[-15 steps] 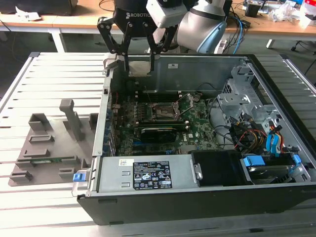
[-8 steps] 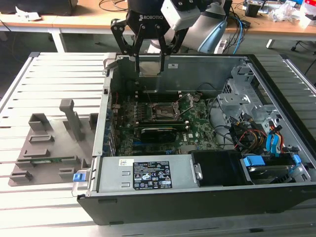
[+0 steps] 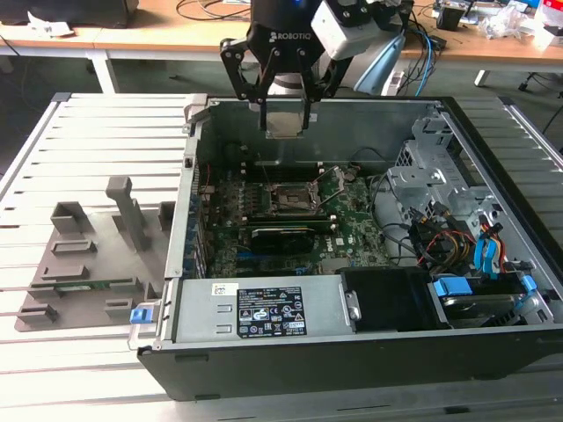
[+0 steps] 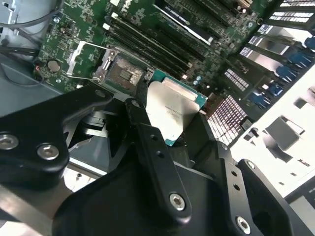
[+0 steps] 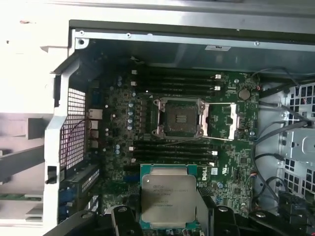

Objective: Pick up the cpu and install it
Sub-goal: 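Pick up the cpu and move it towards the insertion slot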

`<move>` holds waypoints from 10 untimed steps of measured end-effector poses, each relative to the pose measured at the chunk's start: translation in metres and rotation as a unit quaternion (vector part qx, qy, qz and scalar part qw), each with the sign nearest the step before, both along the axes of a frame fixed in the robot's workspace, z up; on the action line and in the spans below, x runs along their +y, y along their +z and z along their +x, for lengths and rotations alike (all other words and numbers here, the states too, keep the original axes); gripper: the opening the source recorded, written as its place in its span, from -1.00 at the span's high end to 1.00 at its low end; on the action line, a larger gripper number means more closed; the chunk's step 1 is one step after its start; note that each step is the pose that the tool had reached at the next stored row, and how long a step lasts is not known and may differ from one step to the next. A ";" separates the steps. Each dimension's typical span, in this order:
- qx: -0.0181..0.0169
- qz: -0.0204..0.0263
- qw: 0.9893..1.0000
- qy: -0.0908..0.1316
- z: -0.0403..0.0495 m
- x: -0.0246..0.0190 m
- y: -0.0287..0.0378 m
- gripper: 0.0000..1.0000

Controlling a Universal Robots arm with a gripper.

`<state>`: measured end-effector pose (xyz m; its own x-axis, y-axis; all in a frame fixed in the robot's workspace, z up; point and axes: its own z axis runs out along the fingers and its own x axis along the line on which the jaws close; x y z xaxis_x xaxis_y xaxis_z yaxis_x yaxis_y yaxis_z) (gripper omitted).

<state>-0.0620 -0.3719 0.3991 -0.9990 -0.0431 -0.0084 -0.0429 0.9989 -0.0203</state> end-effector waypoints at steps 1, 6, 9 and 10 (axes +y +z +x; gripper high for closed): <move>0.000 0.000 1.000 0.000 0.0023 0.0007 -0.0006 -0.08; 0.001 0.000 1.000 0.000 0.0199 0.0059 -0.0079 -0.08; 0.002 0.000 1.000 0.000 0.0297 0.0099 -0.0181 -0.08; 0.002 0.000 1.000 0.000 0.0322 0.0112 -0.0214 -0.08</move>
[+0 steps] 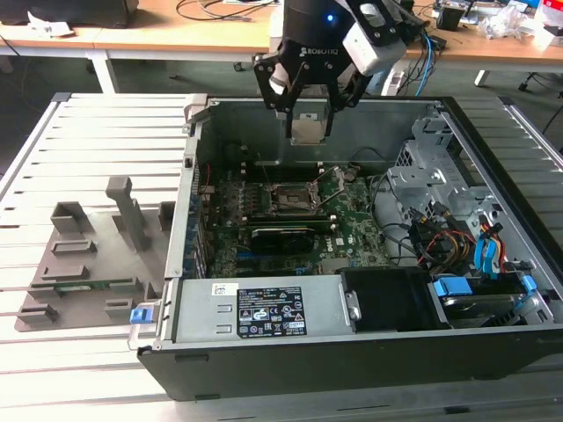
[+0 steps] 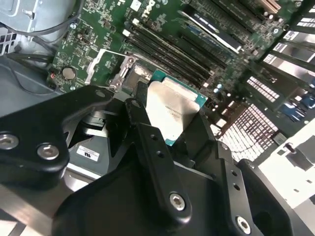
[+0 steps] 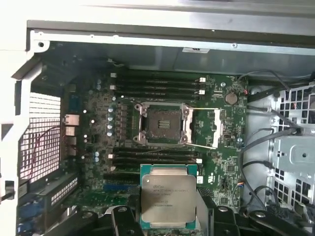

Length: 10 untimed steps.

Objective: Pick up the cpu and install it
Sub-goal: 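Pick up the cpu and move it towards the insertion slot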

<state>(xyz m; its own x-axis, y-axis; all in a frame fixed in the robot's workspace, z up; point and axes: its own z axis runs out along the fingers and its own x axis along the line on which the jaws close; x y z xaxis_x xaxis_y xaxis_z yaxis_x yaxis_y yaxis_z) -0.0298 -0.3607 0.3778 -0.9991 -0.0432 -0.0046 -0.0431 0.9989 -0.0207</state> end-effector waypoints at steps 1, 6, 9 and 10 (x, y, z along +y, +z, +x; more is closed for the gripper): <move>0.000 0.000 1.000 0.000 0.0029 0.0015 -0.0038 -0.08; 0.001 0.000 1.000 0.000 0.0108 0.0065 -0.0171 -0.08; 0.001 0.000 1.000 0.000 0.0150 0.0091 -0.0243 -0.08; 0.001 0.000 1.000 0.000 0.0163 0.0100 -0.0265 -0.08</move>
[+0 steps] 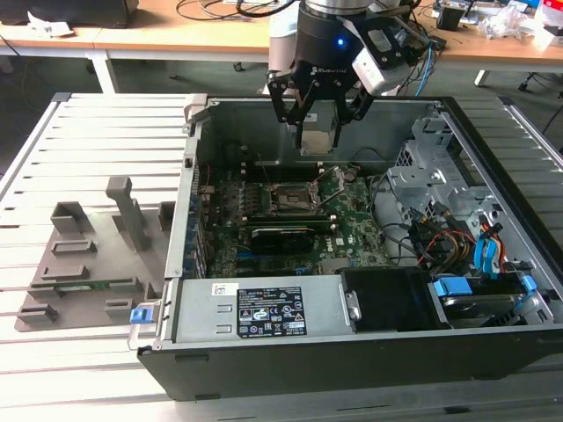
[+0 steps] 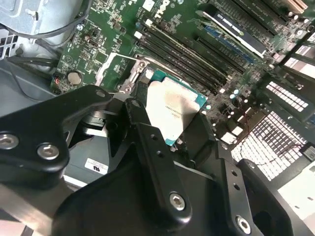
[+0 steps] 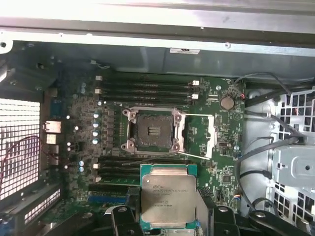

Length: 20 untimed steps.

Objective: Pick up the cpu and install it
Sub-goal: 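Pick up the cpu and move it towards the insertion slot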

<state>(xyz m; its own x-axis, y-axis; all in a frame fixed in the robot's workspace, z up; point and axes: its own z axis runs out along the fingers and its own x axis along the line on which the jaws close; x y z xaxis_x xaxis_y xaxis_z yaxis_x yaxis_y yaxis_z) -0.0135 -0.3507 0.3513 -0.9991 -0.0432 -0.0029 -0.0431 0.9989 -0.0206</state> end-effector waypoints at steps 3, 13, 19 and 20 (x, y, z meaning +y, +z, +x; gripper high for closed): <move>0.000 0.000 1.000 0.000 0.0007 0.0031 -0.0100 -0.08; 0.000 0.000 1.000 0.000 -0.0021 0.0054 -0.0289 -0.08; 0.000 0.000 1.000 0.000 -0.0021 0.0055 -0.0397 -0.08; 0.000 0.000 1.000 0.000 -0.0021 0.0055 -0.0414 -0.08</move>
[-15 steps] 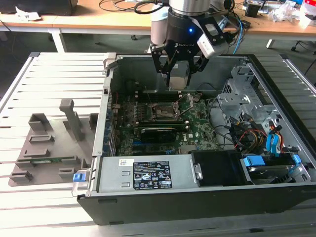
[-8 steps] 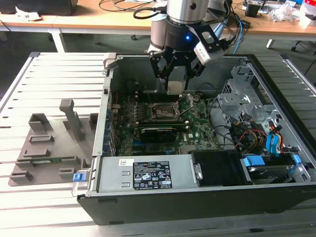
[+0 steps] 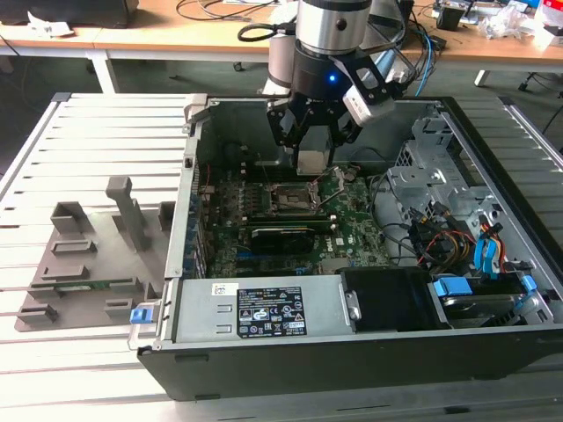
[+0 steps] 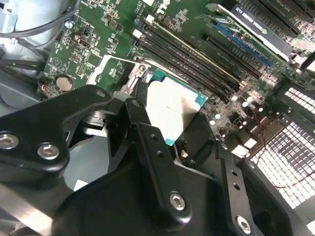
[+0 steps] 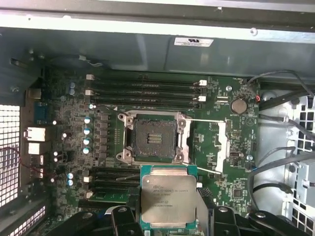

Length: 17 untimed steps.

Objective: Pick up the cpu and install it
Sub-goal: 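Pick up the cpu and move it towards the insertion slot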

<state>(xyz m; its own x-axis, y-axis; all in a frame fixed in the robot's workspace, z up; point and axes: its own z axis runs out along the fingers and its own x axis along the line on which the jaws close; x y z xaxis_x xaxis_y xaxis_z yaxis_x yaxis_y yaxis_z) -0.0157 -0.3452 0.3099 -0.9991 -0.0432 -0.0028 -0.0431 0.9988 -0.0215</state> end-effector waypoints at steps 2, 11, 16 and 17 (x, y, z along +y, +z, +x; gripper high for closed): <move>0.000 0.000 1.000 0.000 0.0000 0.0000 -0.0030 -0.08; 0.000 0.000 1.000 0.000 0.0000 0.0001 -0.0135 -0.08; 0.000 0.000 1.000 0.000 0.0000 0.0001 -0.0159 -0.08; 0.000 0.000 1.000 0.000 0.0000 0.0001 -0.0160 -0.08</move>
<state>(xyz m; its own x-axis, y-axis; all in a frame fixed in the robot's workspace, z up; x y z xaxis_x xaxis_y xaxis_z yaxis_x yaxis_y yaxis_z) -0.0157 -0.3452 0.2940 -0.9991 -0.0431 -0.0028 -0.0431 0.9988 -0.0215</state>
